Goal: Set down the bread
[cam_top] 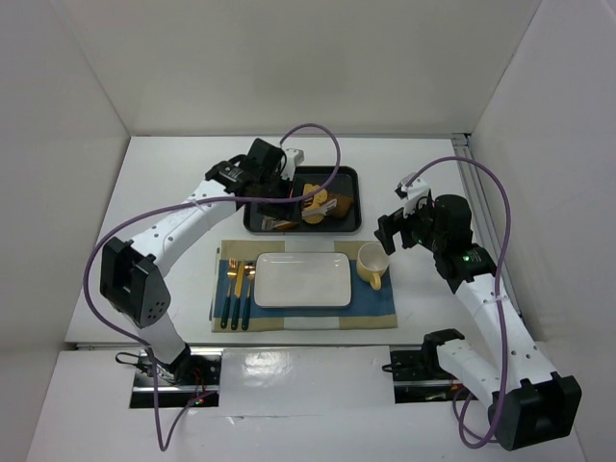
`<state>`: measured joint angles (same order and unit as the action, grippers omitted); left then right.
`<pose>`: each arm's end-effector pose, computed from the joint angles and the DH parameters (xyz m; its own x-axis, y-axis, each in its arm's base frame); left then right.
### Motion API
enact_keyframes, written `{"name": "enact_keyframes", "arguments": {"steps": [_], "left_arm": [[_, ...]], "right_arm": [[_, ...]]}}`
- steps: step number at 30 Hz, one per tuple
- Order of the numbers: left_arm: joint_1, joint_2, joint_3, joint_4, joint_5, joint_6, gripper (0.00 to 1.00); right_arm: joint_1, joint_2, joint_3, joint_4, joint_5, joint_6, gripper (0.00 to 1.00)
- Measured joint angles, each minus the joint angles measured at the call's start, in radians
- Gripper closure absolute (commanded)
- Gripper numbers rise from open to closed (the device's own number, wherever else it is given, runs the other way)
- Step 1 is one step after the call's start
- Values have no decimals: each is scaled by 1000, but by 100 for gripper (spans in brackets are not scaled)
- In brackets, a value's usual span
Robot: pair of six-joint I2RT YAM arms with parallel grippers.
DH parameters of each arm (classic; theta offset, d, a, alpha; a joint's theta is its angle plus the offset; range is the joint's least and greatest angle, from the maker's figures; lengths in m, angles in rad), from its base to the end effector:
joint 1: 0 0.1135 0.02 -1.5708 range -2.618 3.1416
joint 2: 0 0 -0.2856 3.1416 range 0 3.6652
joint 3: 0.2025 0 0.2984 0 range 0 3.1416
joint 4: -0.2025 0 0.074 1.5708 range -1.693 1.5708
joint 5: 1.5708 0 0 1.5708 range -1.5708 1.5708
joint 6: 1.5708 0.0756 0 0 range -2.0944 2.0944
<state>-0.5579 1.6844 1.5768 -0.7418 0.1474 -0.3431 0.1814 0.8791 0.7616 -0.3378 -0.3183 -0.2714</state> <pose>0.3739 -0.2464 0.3138 -0.8037 0.1093 -0.5848 0.3563 0.8756 -0.3260 0.2575 0.0713 0.2947 -0.2966 -0.3133 -0.9021 -0.5474 0.8299 -0.1082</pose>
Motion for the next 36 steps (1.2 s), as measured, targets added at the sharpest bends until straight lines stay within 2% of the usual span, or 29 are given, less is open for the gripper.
{"name": "enact_keyframes", "arguments": {"steps": [20, 36], "left_arm": [[0, 103, 58, 5, -10, 2, 34], [39, 154, 73, 11, 83, 2, 34]], "right_arm": [[0, -7, 0, 0, 1, -11, 0], [0, -7, 0, 0, 1, -11, 0]]}}
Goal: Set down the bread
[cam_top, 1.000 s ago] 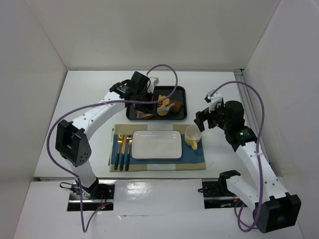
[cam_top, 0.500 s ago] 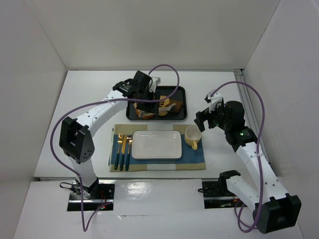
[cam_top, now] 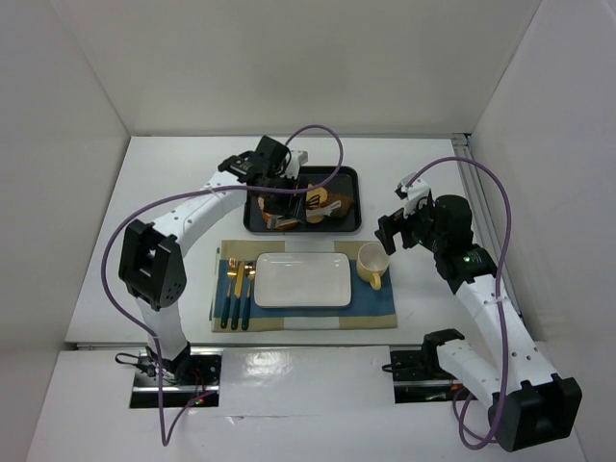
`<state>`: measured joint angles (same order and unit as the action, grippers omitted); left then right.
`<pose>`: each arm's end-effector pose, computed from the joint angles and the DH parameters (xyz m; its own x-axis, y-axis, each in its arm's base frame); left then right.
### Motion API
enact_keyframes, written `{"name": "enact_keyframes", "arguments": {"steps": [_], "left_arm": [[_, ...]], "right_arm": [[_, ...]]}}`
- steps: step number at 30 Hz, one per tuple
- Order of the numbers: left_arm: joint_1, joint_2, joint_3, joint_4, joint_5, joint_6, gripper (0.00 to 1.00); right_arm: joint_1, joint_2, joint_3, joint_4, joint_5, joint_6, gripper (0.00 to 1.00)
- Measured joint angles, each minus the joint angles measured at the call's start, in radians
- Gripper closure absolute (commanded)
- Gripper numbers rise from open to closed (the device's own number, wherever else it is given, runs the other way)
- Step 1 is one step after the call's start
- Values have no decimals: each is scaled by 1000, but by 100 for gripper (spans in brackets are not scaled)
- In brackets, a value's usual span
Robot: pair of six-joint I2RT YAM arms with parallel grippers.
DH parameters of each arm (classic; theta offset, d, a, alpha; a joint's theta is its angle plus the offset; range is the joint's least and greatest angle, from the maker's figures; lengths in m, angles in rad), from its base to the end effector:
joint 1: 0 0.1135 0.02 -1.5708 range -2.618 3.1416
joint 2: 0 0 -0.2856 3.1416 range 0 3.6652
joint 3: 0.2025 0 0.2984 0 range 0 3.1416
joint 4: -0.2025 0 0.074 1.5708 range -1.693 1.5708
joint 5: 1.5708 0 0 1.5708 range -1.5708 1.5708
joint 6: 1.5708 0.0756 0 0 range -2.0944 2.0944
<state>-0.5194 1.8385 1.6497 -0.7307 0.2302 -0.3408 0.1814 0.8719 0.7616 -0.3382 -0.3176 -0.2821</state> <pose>0.4111 -0.2549 0.2756 -0.8524 0.1125 -0.5107 0.3379 0.8638 -0.3737 0.2562 0.0710 0.2964 -0.2849 -0.3211 -0.9032 -0.5492 0.8269 -0.1208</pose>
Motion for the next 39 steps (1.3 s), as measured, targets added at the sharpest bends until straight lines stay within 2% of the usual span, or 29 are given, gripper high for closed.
{"name": "enact_keyframes", "arguments": {"steps": [15, 27, 30, 32, 33, 35, 37, 39], "left_arm": [[10, 43, 40, 11, 66, 2, 35], [14, 92, 92, -24, 53, 3, 45], [14, 97, 105, -33, 47, 5, 56], [14, 98, 108, -36, 44, 5, 65], [14, 98, 108, -39, 44, 5, 74], [14, 98, 108, -40, 44, 5, 81], [14, 98, 108, -40, 44, 5, 97], [14, 98, 108, -40, 44, 5, 100]], "right_arm": [[0, 0, 0, 0, 0, 0, 0], [0, 0, 0, 0, 6, 0, 0], [0, 0, 0, 0, 7, 0, 0], [0, 0, 0, 0, 7, 0, 0], [0, 0, 0, 0, 7, 0, 0], [0, 0, 0, 0, 7, 0, 0], [0, 0, 0, 0, 7, 0, 0], [0, 0, 0, 0, 7, 0, 0]]}}
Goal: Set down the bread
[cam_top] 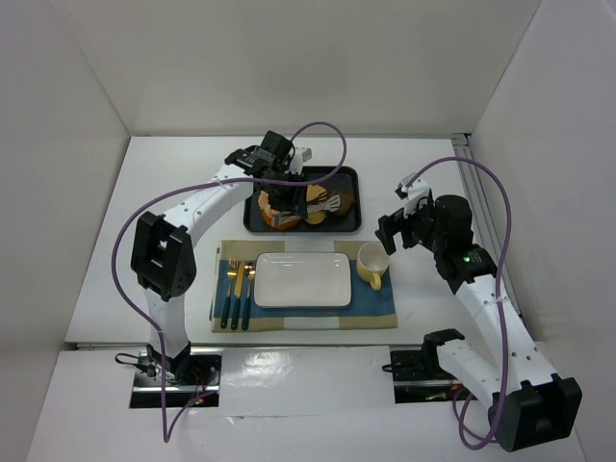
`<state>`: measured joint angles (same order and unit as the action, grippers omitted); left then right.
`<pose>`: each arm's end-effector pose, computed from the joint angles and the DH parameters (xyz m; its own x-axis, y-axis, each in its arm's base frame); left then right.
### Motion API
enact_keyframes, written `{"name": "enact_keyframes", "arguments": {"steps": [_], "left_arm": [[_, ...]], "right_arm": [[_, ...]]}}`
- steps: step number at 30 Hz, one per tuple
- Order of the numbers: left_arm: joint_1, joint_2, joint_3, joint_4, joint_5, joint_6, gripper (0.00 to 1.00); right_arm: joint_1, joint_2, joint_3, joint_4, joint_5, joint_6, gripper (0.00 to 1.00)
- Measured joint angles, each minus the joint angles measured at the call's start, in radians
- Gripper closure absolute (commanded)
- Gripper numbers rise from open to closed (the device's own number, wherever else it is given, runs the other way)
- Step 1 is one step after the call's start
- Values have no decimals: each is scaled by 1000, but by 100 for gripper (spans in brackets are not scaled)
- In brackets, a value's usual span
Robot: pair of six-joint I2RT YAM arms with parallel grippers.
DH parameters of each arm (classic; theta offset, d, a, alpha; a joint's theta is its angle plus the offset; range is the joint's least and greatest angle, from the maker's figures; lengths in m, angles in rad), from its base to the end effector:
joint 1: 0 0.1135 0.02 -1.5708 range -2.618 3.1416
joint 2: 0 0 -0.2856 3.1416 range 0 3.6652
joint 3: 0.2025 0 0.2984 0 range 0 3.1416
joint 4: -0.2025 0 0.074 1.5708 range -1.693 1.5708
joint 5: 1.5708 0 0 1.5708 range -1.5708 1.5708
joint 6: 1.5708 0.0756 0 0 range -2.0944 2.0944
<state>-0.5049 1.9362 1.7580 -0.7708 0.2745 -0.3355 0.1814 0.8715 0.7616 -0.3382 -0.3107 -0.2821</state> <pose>0.4328 -0.2626 0.2682 -0.8705 0.1190 -0.4775 0.3359 0.8528 -0.3998 0.2563 0.0705 0.2964 -0.2860 -0.3219 -0.9025 -0.5439 0.8300 -0.1237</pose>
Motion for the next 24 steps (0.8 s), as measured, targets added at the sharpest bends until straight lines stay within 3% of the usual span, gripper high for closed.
{"name": "enact_keyframes", "arguments": {"steps": [24], "left_arm": [[0, -34, -25, 40, 22, -1, 100]], "right_arm": [[0, 0, 0, 0, 0, 0, 0]]}}
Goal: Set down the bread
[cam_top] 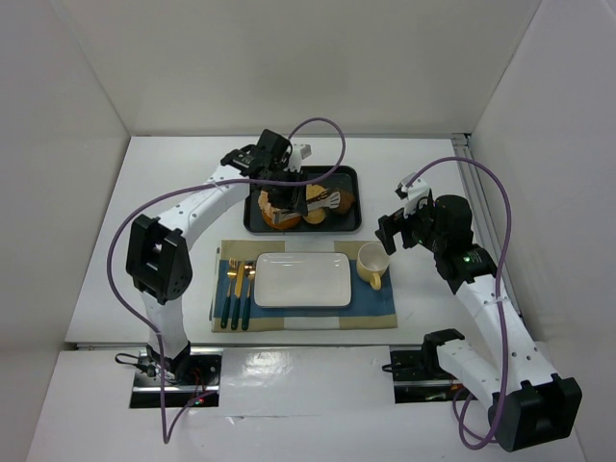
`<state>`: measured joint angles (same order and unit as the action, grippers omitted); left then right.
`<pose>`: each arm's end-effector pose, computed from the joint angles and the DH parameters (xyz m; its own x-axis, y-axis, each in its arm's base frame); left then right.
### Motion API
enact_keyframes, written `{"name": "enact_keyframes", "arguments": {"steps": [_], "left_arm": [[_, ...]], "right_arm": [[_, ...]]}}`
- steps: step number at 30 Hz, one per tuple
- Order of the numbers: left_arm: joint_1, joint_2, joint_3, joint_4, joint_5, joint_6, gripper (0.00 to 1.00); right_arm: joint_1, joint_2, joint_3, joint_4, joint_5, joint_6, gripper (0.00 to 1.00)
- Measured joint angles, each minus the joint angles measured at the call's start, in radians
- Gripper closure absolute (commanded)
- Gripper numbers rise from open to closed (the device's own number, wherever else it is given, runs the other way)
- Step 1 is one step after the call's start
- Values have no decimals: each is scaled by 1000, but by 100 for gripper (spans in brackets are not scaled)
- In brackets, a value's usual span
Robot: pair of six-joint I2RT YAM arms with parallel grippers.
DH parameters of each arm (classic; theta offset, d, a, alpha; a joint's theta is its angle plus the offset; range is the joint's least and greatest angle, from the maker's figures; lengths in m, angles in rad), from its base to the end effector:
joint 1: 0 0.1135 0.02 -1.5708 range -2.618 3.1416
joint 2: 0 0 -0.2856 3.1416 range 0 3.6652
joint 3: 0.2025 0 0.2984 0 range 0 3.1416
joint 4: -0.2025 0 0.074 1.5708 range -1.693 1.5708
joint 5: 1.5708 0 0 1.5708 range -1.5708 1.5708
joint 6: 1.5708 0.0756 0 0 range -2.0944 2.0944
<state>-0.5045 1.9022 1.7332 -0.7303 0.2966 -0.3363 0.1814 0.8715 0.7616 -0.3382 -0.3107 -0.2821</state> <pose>0.4289 -0.2621 0.2790 -0.8520 0.1100 -0.5118 0.3605 0.8322 -0.4213 0.2563 0.0705 0.2964 -0.2860 -0.3219 -0.9025 -0.5439 0.8300 -0.1237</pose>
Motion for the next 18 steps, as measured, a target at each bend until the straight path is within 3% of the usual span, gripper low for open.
{"name": "enact_keyframes", "arguments": {"steps": [18], "left_arm": [[0, -37, 0, -3, 5, 1, 100]], "right_arm": [[0, 0, 0, 0, 0, 0, 0]]}}
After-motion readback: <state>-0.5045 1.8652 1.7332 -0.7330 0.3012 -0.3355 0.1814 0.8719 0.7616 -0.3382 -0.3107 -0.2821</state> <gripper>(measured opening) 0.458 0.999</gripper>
